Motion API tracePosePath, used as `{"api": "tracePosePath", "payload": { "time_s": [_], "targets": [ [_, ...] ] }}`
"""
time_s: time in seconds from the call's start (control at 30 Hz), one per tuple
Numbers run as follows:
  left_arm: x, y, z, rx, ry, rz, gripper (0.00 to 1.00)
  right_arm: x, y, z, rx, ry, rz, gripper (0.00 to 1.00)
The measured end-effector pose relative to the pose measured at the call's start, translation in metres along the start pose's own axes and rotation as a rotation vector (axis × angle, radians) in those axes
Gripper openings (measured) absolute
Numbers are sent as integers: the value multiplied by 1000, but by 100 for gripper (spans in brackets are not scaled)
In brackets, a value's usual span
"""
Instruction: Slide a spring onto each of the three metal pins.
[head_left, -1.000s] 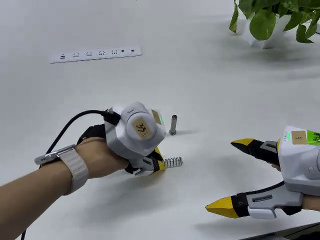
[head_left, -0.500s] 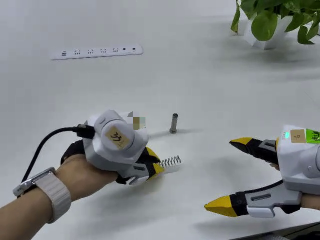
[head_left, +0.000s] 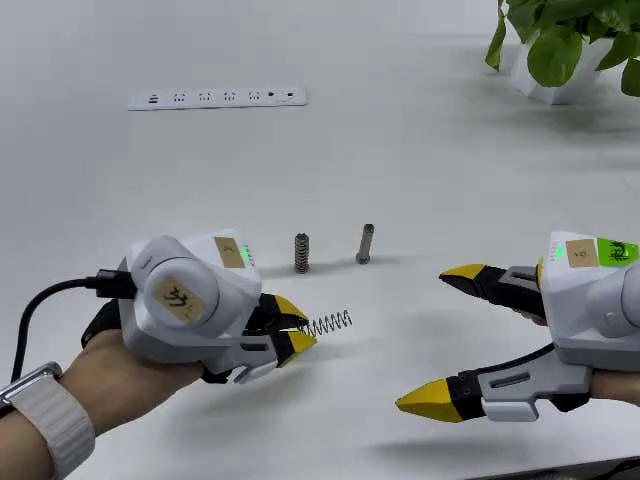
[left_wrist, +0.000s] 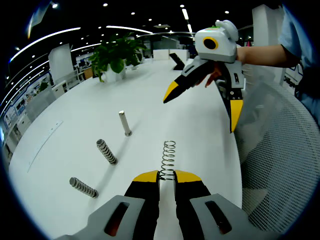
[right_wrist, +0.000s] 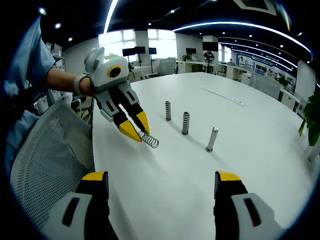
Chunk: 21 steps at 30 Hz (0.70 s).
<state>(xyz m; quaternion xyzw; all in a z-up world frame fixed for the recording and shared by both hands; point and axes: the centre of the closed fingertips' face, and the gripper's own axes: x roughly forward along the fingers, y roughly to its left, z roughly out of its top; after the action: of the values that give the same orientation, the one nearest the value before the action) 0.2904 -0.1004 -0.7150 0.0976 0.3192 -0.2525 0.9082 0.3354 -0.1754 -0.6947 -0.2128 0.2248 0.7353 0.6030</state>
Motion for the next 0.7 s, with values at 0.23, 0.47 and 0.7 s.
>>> {"api": "tracePosePath", "payload": {
  "time_s": [0.23,0.47,0.7],
  "targets": [
    [-14,-4,-3,-11,-23,19,10,10,10,14,-24,2,61,82],
    [-21,-10,-4,-11,-50,19,10,26,26,28,-37,-4,142,68],
    [-22,-19,-5,6,-54,-13,10,36,34,34,-21,22,210,54]
  ]
}}
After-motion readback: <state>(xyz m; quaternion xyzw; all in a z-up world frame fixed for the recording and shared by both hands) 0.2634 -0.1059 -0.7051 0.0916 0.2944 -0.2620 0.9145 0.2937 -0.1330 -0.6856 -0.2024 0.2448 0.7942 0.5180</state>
